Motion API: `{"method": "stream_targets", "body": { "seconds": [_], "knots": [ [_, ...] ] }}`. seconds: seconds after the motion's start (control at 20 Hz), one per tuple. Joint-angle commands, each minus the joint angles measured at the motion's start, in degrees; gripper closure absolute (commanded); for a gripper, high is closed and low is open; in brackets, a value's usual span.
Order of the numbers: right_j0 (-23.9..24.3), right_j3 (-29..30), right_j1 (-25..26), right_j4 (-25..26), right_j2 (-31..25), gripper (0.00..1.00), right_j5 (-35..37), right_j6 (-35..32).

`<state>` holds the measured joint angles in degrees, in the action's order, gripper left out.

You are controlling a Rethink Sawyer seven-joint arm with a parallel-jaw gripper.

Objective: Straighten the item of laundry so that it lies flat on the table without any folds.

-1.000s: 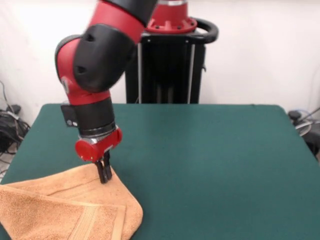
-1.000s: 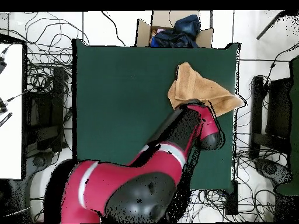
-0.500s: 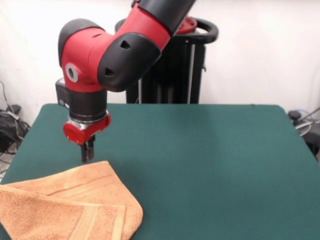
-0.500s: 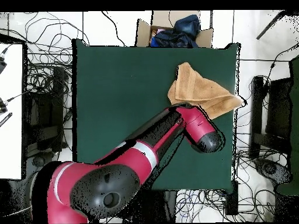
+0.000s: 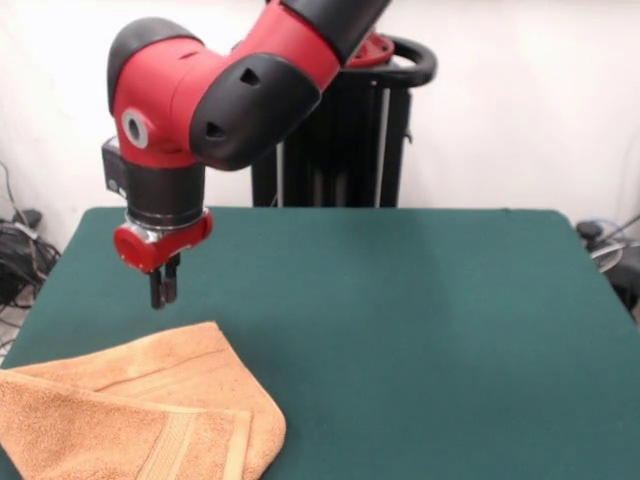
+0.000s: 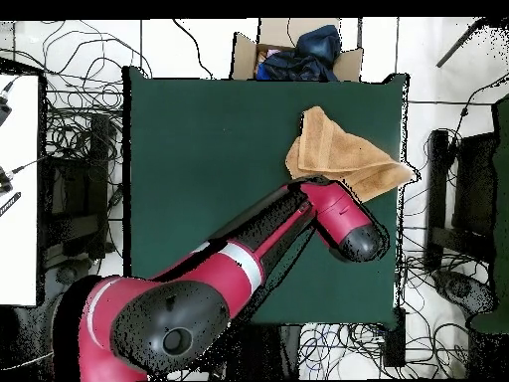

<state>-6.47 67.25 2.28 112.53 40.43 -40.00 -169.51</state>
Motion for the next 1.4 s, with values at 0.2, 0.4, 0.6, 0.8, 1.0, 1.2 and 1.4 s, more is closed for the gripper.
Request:
{"method": "stream_targets", "body": {
  "seconds": [0.2, 0.4, 0.6, 0.8, 1.0, 1.2, 1.4],
  "knots": [
    [-0.47, 1.51, -7.14, -5.10, -4.27, 1.00, -5.45, -8.45],
    [0.14, 1.52, -8.58, -6.21, -5.07, 1.00, -4.09, -6.50],
    [1.64, 0.96, -8.59, -7.60, -6.10, 1.00, -0.21, -2.33],
    [3.30, 0.03, -7.61, -8.41, -7.22, 1.00, 2.14, 1.13],
    [4.44, -0.24, -6.67, -9.64, -8.52, 1.00, 3.59, 3.83],
    [4.17, -0.15, -6.41, -10.19, -8.33, 1.00, 3.92, 3.73],
    [3.99, -0.17, -6.17, -10.02, -8.26, 1.00, 4.18, 3.48]
  ]
}}
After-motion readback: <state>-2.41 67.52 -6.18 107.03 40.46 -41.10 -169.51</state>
